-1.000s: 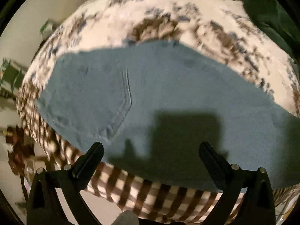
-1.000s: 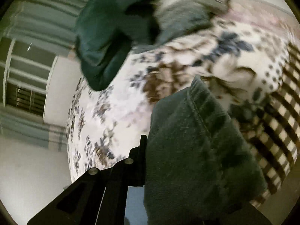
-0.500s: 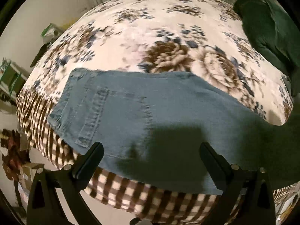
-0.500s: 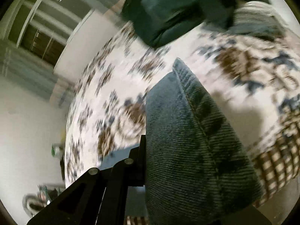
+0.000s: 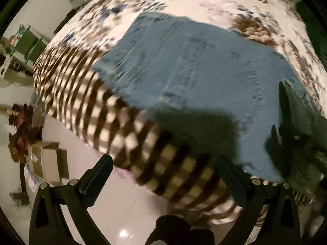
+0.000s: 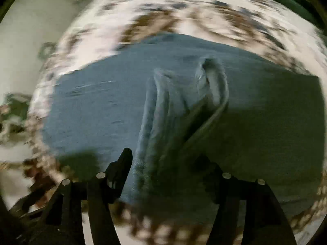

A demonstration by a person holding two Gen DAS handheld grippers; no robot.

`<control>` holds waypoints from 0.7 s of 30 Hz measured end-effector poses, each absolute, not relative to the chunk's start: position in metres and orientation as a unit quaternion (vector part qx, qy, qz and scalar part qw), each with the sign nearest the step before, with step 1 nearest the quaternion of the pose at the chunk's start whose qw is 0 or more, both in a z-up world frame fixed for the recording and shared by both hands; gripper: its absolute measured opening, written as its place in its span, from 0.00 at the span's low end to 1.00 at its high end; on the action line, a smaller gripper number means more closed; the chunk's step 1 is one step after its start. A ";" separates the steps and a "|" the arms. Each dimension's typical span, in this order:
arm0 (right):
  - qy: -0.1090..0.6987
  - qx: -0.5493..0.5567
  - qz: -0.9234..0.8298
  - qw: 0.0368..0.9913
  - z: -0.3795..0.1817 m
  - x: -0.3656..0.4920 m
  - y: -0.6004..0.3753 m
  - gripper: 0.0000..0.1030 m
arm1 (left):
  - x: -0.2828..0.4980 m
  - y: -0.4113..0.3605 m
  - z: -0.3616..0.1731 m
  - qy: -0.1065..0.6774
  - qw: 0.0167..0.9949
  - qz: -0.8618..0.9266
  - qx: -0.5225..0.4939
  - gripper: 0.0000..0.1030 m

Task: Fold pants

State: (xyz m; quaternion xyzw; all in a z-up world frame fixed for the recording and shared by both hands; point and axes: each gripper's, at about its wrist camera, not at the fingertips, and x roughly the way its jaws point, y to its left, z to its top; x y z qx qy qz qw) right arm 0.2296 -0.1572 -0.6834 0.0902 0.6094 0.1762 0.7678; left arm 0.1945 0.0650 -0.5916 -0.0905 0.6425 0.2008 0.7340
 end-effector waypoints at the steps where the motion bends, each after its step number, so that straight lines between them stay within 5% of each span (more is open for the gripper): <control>1: 0.610 0.109 0.189 0.761 -0.680 0.227 -0.160 0.64 | 0.194 0.069 -0.591 0.645 0.731 0.203 -0.094 1.00; 7: 0.583 0.225 0.124 0.771 -0.644 0.211 -0.268 0.67 | 0.224 0.053 -0.571 0.631 0.749 0.158 -0.126 1.00; 14: 0.601 0.266 -0.023 0.753 -0.670 0.196 -0.402 0.68 | 0.310 -0.026 -0.604 0.660 0.738 0.032 -0.139 1.00; 16: 0.602 0.277 -0.045 0.748 -0.679 0.195 -0.426 0.68 | 0.328 -0.048 -0.625 0.677 0.726 0.014 -0.121 0.89; 17: 0.602 0.283 -0.051 0.746 -0.682 0.193 -0.433 0.68 | 0.335 -0.061 -0.636 0.686 0.721 0.008 -0.099 0.72; 18: 0.601 0.291 -0.054 0.743 -0.684 0.193 -0.437 0.68 | 0.341 -0.071 -0.641 0.689 0.721 0.005 -0.074 0.39; 19: 0.600 0.305 -0.057 0.738 -0.690 0.192 -0.446 0.68 | 0.343 -0.079 -0.643 0.684 0.727 -0.004 -0.060 0.21; 21: 0.597 0.321 -0.063 0.733 -0.694 0.186 -0.455 0.68 | 0.344 -0.088 -0.637 0.674 0.737 0.001 -0.039 0.12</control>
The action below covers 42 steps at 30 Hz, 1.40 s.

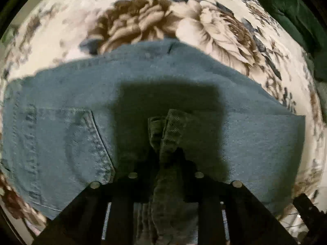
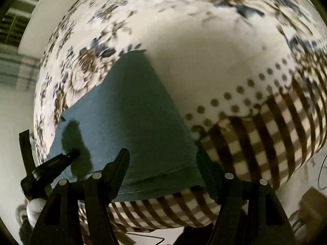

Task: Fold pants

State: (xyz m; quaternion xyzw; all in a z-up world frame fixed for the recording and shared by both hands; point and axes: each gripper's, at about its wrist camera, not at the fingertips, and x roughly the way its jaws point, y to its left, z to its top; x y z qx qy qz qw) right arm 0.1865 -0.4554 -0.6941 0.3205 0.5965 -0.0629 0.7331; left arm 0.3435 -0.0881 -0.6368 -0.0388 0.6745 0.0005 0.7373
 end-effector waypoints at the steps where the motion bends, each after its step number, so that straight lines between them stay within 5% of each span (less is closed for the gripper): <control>1: 0.596 0.324 -0.064 0.732 -0.693 0.183 -0.454 0.68 | 0.343 -0.089 -0.631 0.669 0.742 -0.001 -0.039 0.12; 11: 0.605 0.297 -0.020 0.739 -0.677 0.212 -0.407 0.68 | 0.332 -0.061 -0.593 0.644 0.763 0.041 -0.047 0.18; 13: 0.621 0.265 0.006 0.738 -0.678 0.229 -0.387 0.66 | 0.319 -0.059 -0.576 0.627 0.774 0.044 -0.080 0.32; 15: 0.641 0.251 0.022 0.725 -0.691 0.241 -0.372 0.48 | 0.310 -0.073 -0.574 0.618 0.779 0.014 -0.103 0.55; 16: 0.661 0.236 0.025 0.712 -0.701 0.246 -0.363 0.43 | 0.310 -0.086 -0.579 0.623 0.777 0.005 -0.092 0.58; 25: 0.701 0.145 0.053 0.696 -0.710 0.213 -0.340 0.43 | 0.270 -0.126 -0.627 0.652 0.757 0.001 0.046 0.58; 33: 0.737 0.132 0.046 0.661 -0.725 0.184 -0.338 0.43 | 0.248 -0.094 -0.629 0.674 0.739 0.011 -0.012 0.62; 42: 0.671 0.158 0.023 0.724 -0.679 0.212 -0.348 0.48 | 0.261 -0.091 -0.576 0.631 0.773 0.022 -0.058 0.62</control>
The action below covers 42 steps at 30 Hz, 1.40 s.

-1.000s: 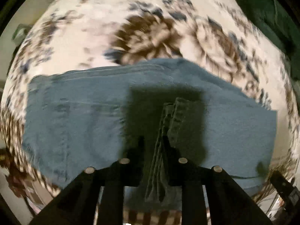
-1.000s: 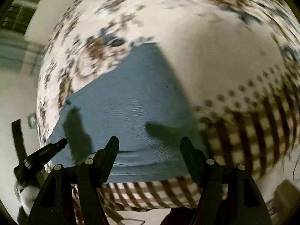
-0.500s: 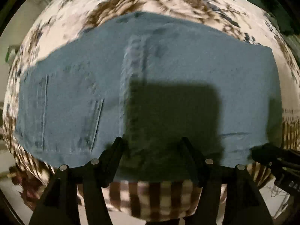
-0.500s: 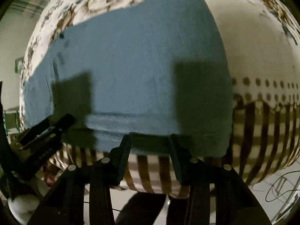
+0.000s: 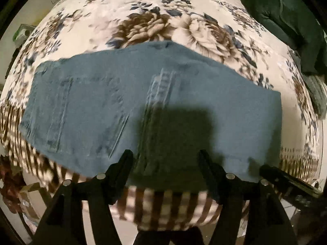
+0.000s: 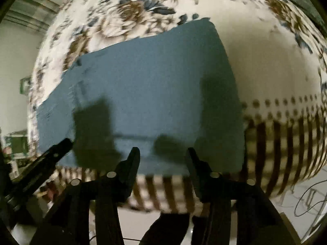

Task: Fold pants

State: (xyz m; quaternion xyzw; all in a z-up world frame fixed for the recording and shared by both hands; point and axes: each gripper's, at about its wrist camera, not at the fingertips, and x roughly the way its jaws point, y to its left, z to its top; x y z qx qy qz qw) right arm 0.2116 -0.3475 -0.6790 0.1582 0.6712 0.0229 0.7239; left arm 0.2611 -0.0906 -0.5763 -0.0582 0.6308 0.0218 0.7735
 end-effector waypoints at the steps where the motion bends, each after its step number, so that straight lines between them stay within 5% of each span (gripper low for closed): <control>1: 0.677 0.145 0.013 0.722 -0.689 0.217 -0.348 0.48 | 0.272 -0.090 -0.587 0.635 0.770 0.030 -0.049 0.62; 8: 0.693 0.107 0.016 0.712 -0.712 0.212 -0.342 0.49 | 0.285 -0.074 -0.644 0.662 0.747 0.037 -0.049 0.64; 9: 0.691 0.110 0.017 0.714 -0.711 0.212 -0.342 0.52 | 0.284 -0.074 -0.640 0.661 0.748 0.034 -0.047 0.64; 11: 0.684 0.139 0.037 0.715 -0.709 0.207 -0.341 0.78 | 0.276 -0.065 -0.624 0.650 0.756 0.025 -0.074 0.64; 13: 0.677 0.154 0.044 0.718 -0.701 0.206 -0.338 0.88 | 0.264 -0.041 -0.598 0.619 0.773 0.025 -0.139 0.64; 17: 0.659 0.153 0.061 0.734 -0.678 0.200 -0.331 0.88 | 0.231 0.028 -0.566 0.571 0.781 0.052 -0.247 0.72; 23: 0.678 0.158 0.060 0.715 -0.692 0.214 -0.325 0.88 | 0.179 0.161 -0.588 0.488 0.741 0.170 -0.430 0.72; 30: 0.698 0.163 0.028 0.697 -0.722 0.233 -0.317 0.89 | 0.175 0.223 -0.629 0.442 0.728 0.187 -0.489 0.70; 32: 0.702 0.151 0.025 0.696 -0.722 0.235 -0.314 0.89 | 0.183 0.223 -0.634 0.436 0.733 0.187 -0.487 0.65; 34: 0.705 0.139 0.025 0.695 -0.722 0.235 -0.312 0.90 | 0.188 0.223 -0.630 0.426 0.752 0.183 -0.469 0.40; 36: 0.708 0.125 0.024 0.694 -0.724 0.236 -0.308 0.90 | 0.190 0.218 -0.621 0.422 0.773 0.180 -0.439 0.28; 42: 0.712 0.121 0.011 0.692 -0.732 0.248 -0.293 0.93 | 0.190 0.202 -0.593 0.383 0.831 0.150 -0.375 0.26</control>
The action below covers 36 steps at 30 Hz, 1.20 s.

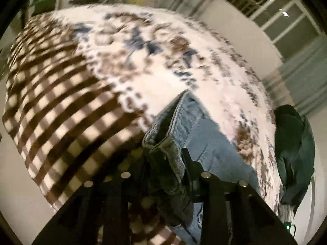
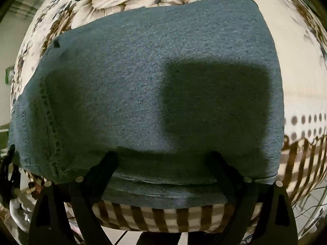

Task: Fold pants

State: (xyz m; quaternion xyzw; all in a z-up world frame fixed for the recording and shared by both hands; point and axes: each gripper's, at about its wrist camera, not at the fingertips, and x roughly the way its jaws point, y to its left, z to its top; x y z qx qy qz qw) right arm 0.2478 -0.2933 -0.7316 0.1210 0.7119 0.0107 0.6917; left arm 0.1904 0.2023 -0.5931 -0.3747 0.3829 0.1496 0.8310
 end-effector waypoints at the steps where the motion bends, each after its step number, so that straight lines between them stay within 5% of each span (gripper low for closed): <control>1: 0.712 0.121 0.008 0.692 -0.732 0.249 -0.292 0.94 | 0.193 0.203 -0.595 0.383 0.832 0.145 -0.375 0.27; 4: 0.711 0.120 0.004 0.692 -0.734 0.249 -0.290 0.96 | 0.204 0.215 -0.620 0.408 0.806 0.149 -0.402 0.41; 7: 0.712 0.124 0.002 0.692 -0.734 0.252 -0.288 0.97 | 0.208 0.229 -0.651 0.421 0.770 0.144 -0.458 0.44; 11: 0.712 0.126 0.001 0.690 -0.737 0.254 -0.285 0.98 | 0.208 0.219 -0.621 0.398 0.801 0.159 -0.417 0.26; 17: 0.687 0.172 0.009 0.706 -0.723 0.251 -0.299 0.98 | 0.213 0.168 -0.538 0.361 0.864 0.127 -0.326 0.19; 26: 0.658 0.275 0.037 0.700 -0.703 0.225 -0.366 0.98 | 0.227 0.002 -0.414 0.324 0.926 0.015 -0.195 0.19; 36: 0.658 0.280 -0.025 0.699 -0.697 0.184 -0.544 0.98 | 0.229 -0.238 -0.447 0.401 0.891 -0.124 -0.175 0.19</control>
